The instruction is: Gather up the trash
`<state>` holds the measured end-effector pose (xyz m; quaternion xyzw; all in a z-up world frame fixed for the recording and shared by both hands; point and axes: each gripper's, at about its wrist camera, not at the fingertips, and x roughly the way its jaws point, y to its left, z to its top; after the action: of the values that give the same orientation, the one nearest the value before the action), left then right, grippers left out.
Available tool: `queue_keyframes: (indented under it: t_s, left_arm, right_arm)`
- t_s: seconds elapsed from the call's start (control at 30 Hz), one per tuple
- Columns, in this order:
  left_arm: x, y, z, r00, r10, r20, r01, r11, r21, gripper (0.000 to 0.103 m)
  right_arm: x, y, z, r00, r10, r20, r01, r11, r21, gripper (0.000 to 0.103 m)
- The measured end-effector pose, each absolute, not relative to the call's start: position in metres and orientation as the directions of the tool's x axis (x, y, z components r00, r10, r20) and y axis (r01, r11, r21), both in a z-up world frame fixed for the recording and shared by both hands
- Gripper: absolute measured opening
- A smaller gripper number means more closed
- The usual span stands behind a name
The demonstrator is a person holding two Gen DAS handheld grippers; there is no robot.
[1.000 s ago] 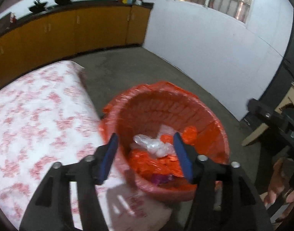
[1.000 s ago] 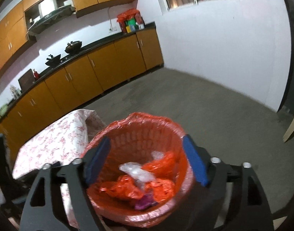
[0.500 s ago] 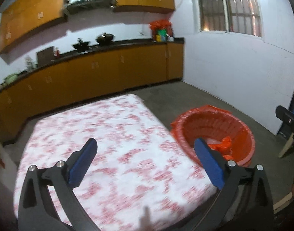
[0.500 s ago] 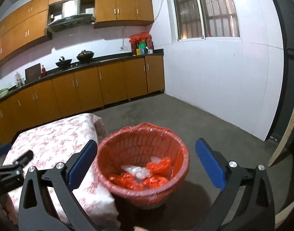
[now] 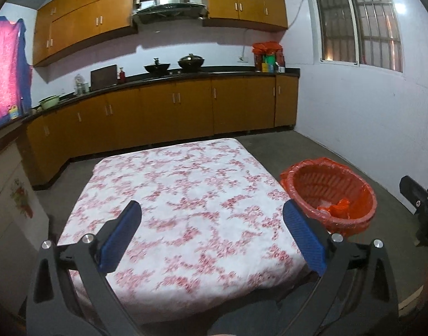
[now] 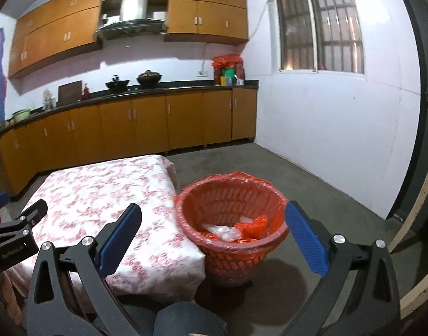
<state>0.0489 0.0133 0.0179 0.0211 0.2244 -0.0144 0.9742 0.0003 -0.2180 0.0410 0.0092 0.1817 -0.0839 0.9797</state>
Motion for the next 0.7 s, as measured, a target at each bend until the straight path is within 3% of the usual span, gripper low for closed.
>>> queue_keyframes:
  t_s: [0.7]
  left_arm:
    - [-0.007, 0.042, 0.019, 0.915, 0.045, -0.401, -0.046, 0.999, 0.008, 0.099]
  right_arm:
    - [-0.033, -0.179, 0.030, 0.919, -0.154, -0.363, 0.140, 0.988, -0.065, 0.101]
